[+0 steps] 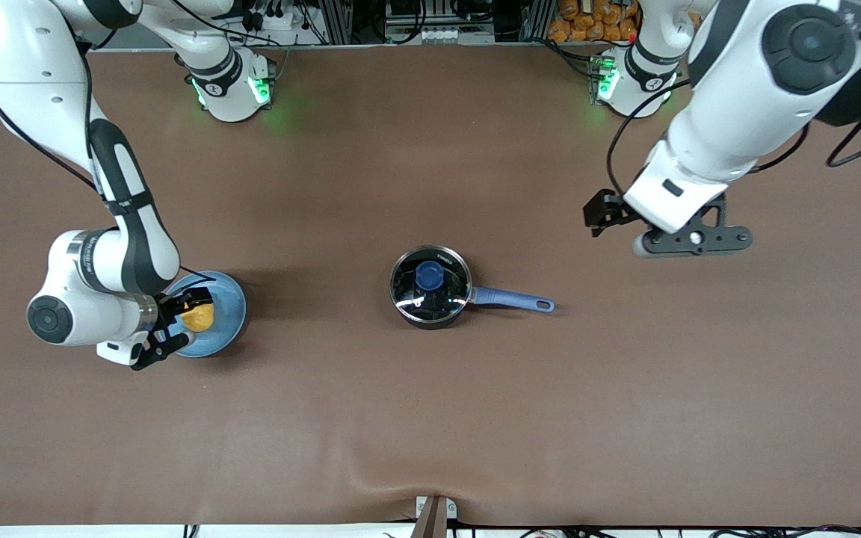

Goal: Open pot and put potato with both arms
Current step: 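Grasp the potato with the right gripper while the left gripper lowers onto the lid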

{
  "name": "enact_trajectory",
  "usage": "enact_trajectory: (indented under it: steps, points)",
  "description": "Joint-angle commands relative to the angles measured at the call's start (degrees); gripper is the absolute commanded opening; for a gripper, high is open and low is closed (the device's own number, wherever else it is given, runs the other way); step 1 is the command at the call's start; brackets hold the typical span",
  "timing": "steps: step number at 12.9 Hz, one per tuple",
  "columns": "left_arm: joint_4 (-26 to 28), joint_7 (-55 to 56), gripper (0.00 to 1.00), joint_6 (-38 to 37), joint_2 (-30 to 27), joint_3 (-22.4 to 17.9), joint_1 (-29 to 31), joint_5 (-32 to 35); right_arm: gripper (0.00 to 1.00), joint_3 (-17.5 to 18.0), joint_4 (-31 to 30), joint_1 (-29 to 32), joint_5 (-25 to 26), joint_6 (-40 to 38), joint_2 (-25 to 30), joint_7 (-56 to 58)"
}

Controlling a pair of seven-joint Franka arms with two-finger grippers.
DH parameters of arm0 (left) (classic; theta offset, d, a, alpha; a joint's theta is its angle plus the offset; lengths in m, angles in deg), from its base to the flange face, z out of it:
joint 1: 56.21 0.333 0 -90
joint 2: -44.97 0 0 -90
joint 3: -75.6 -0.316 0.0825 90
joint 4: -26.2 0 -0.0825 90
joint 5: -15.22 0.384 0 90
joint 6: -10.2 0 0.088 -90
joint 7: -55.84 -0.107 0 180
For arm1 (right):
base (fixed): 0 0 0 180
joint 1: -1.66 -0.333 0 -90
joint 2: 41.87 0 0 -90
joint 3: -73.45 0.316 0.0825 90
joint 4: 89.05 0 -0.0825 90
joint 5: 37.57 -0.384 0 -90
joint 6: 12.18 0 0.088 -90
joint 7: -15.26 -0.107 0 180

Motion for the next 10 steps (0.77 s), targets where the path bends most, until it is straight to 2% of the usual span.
enact_trajectory:
  steps: [1,6,9,10]
  points:
    - [-3.1,3.5,1.00,-0.3,3.6,-0.3,-3.5,-0.5,1.00,0.6,0.6,1.4,-2.3,0.0,-1.4,1.6]
    - [-3.2,5.5,1.00,4.1,8.0,-0.3,-7.8,-0.5,1.00,0.5,0.6,1.6,-2.5,0.0,-2.4,1.7]
    - [-3.2,8.7,1.00,9.1,11.5,-0.2,-10.9,-0.5,0.24,0.5,1.1,1.3,-2.4,-0.1,-2.3,3.0]
    - [-3.2,9.2,1.00,10.7,12.8,-0.4,-12.6,-0.4,0.06,0.5,1.4,1.2,-2.4,0.0,-2.3,3.4]
